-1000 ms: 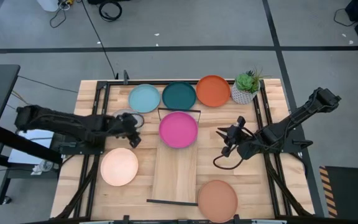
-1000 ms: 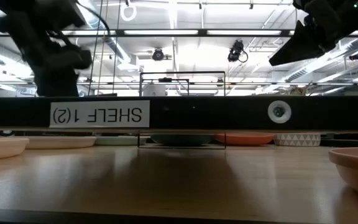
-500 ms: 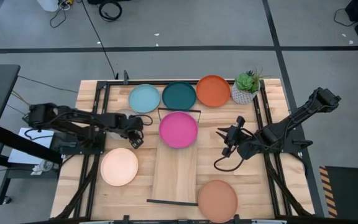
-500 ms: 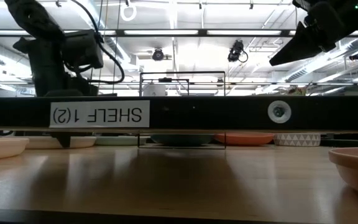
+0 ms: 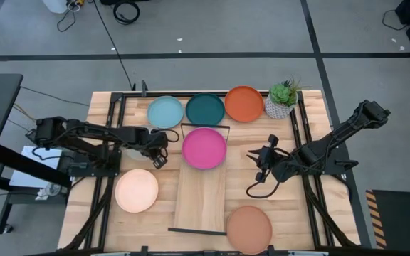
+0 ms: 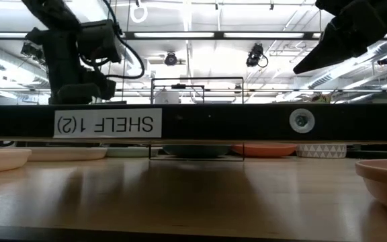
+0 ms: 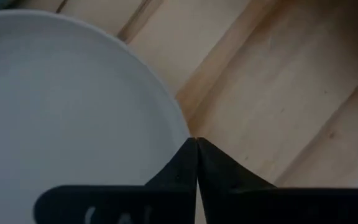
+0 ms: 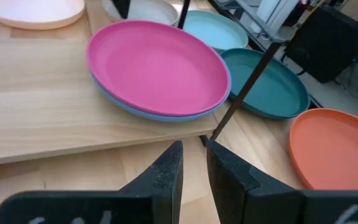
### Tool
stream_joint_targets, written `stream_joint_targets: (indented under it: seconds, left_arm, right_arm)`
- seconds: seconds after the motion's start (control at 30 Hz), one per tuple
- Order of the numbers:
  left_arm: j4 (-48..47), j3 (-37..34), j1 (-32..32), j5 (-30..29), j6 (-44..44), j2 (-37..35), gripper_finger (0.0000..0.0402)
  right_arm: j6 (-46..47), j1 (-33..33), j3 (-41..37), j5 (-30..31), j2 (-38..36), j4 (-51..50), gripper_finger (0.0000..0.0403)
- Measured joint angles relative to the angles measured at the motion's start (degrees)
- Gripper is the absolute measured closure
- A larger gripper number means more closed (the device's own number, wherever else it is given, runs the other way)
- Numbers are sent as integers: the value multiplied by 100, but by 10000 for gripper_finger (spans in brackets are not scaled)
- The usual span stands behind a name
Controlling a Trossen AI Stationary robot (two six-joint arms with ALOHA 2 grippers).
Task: Place and stack plates onto a shelf
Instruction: Put the gray plate on the shelf
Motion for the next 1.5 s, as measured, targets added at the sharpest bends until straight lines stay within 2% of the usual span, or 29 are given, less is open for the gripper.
stream_joint_targets:
  seconds: [0.2,0.5,0.63,0.83,0.93,1.03,1.13,1.33,1.43,1.5]
  left_arm:
    - [-240,159,-54,38,-300,-7,381]
    - [-372,161,-367,-252,-699,176,270]
    - [-364,161,-451,-550,-697,396,254]
    - [-373,161,-465,-668,-515,810,276]
    - [-377,161,-456,-676,-354,954,313]
    - [-374,174,-443,-625,-149,1003,372]
    - [-569,271,-419,-572,-141,1004,387]
    - [-1842,1190,-433,-542,-84,858,387]
    - [-2437,1858,-490,-789,56,779,387]
    - [-2865,2344,-593,-1174,66,698,387]
  right_arm:
    - [-80,0,0,-297,0,-2,325]
    - [-128,0,-27,-349,0,74,325]
    - [-198,-2,-197,-345,2,376,325]
    - [-315,0,-391,-393,2,757,325]
    - [-295,0,-398,-502,2,766,325]
    - [-316,-2,-398,-514,2,796,325]
    - [-319,0,-400,-546,2,794,325]
    - [-272,-2,-400,-678,2,787,325]
    - [-261,0,-400,-700,2,772,325]
    - [-191,-2,-400,-695,2,757,325]
